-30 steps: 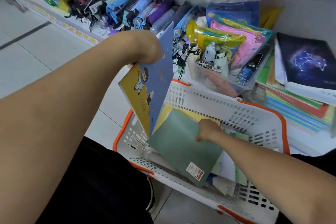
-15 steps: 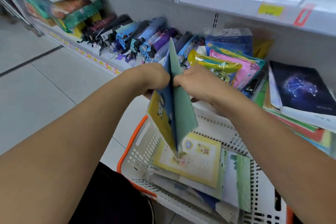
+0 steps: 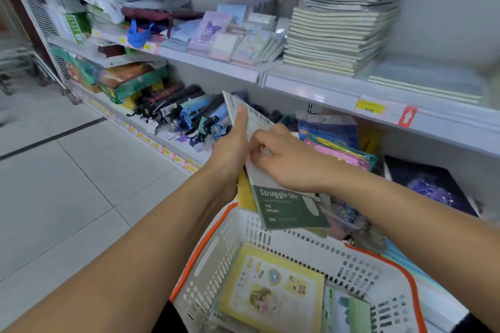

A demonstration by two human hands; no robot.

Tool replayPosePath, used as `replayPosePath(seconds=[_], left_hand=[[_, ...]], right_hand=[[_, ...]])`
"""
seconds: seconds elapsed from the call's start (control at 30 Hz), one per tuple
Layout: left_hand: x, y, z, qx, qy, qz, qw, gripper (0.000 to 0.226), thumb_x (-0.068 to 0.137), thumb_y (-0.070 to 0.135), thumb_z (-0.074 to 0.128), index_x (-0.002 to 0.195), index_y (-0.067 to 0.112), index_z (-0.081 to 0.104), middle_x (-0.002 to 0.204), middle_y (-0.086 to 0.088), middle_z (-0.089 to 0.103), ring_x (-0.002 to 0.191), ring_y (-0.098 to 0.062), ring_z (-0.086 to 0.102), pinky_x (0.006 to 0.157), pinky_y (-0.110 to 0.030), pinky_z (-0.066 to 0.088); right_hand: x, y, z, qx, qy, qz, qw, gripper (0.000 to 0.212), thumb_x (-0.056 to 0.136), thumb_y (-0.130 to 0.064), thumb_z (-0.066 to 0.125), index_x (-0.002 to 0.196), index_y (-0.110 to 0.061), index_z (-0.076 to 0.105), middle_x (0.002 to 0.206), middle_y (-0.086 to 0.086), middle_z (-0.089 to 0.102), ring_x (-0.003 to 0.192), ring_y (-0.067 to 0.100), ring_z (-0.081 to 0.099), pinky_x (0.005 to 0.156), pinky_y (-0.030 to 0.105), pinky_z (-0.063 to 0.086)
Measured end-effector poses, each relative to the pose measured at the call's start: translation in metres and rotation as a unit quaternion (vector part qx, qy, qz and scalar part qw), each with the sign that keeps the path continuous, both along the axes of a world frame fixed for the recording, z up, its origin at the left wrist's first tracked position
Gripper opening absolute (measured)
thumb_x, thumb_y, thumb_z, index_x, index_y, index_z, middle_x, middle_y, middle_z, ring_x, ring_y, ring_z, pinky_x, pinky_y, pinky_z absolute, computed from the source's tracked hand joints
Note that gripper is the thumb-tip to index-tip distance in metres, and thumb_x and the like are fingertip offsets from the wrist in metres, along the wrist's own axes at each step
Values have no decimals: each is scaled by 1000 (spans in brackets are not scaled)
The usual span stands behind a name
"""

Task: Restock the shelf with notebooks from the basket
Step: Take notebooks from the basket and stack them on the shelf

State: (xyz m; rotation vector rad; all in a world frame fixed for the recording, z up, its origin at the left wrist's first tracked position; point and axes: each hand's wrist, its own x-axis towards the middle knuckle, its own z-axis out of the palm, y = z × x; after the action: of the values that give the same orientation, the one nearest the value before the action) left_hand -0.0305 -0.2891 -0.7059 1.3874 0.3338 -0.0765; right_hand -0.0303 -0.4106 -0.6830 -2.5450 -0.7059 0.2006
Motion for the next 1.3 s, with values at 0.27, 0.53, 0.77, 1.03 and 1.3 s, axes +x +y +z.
replayPosePath(seconds=[0.27,0.53,0.77,1.03,1.3], left_hand=[[-9,35,12,5,-72,-18,997,22,99,23,56,115,14,67,99,-5,77,79,-19,75,56,-28,58],[-9,55,23,-15,-120,75,990,23,95,38,60,106,20,69,102,-2,77,88,-24,75,62,-37,60],[-17,24,39,143,-259,-8,955,20,93,37,60,113,33,61,97,15,73,83,-9,72,58,-26,57],[54,-70,121,254,-325,-94,906,9,100,21,53,104,14,57,63,-2,55,37,-9,45,35,-21,36],[111,-180,117,124,-116,-179,969,15,91,5,66,97,-9,61,75,-13,58,40,-8,57,48,-16,53]], right_hand=[[31,-54,-15,150,80,-205,964,59,84,-63,65,124,-22,55,120,-5,60,103,15,62,85,35,50],[4,-42,-28,561,256,-92,782,25,96,-22,63,118,-14,69,110,3,76,98,21,74,69,27,60],[18,-67,13,632,67,-162,755,23,101,-14,57,122,-16,67,112,-3,75,100,14,73,76,27,60],[26,-140,71,679,-123,-326,646,19,101,-12,54,116,-23,59,112,-8,72,101,10,69,89,34,57],[47,-247,80,553,53,-385,737,66,76,5,78,134,7,45,122,23,64,104,33,69,87,50,59]])
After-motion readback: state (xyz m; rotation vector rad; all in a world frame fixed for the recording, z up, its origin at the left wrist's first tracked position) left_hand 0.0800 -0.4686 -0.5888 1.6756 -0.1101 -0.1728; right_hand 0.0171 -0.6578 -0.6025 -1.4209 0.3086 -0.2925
